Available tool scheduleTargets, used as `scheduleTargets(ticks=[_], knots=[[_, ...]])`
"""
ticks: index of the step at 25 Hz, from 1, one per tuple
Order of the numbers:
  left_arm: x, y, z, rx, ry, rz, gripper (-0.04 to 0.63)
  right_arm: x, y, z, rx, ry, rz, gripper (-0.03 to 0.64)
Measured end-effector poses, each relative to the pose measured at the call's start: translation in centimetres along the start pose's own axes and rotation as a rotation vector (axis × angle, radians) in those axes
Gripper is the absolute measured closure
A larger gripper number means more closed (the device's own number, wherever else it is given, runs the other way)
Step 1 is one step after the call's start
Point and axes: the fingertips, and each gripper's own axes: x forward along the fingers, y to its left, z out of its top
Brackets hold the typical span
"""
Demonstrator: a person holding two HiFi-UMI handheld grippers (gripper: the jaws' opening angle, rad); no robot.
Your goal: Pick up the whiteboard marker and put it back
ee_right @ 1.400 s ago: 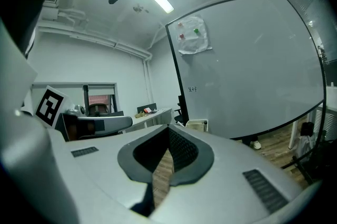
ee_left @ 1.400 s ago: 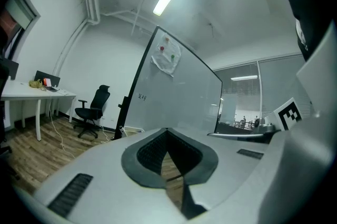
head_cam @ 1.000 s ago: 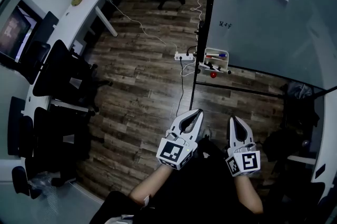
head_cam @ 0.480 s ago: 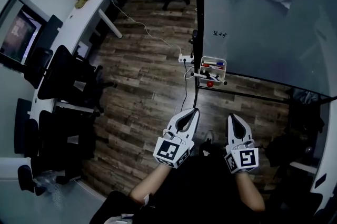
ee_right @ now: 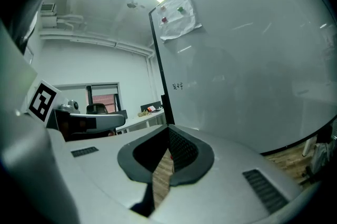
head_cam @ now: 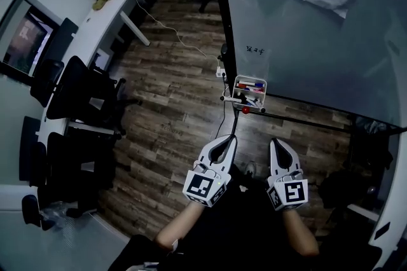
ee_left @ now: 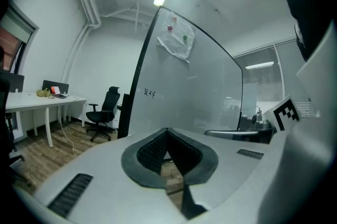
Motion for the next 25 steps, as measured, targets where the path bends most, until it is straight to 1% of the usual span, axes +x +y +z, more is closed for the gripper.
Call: scheduleTargets(ticks=[8,11,13,18,25], knots=[[1.5,1.1,-0.1,-0.015,0.002,0.030,0.588,1.8,-0.8,-1.1,-0.004,0.036,0.000,0.610],[2.5,1.7,-0.6,-0.027,0.017,0.017,0.588,2.8,-1.3,-1.3,-0.014,0.043,-0.013,0.609],[2.9,1.9,-0.8,-0.042,0.027,0.005,0.588,3.1,-1.5,-1.5,0.002,0.058,-0.031,0.610],[4.3,2.7,-1.0,-0.043,0.041,-0.023,0.588,4.7,-2.1,-2.4,-0.002,0.102,-0.056,0.610],[6.0,3.7,-2.1,-0.063,0.060,-0.048,0.588,6.6,-2.9,-3.7,0.008,0.129,-0.073,0.609]])
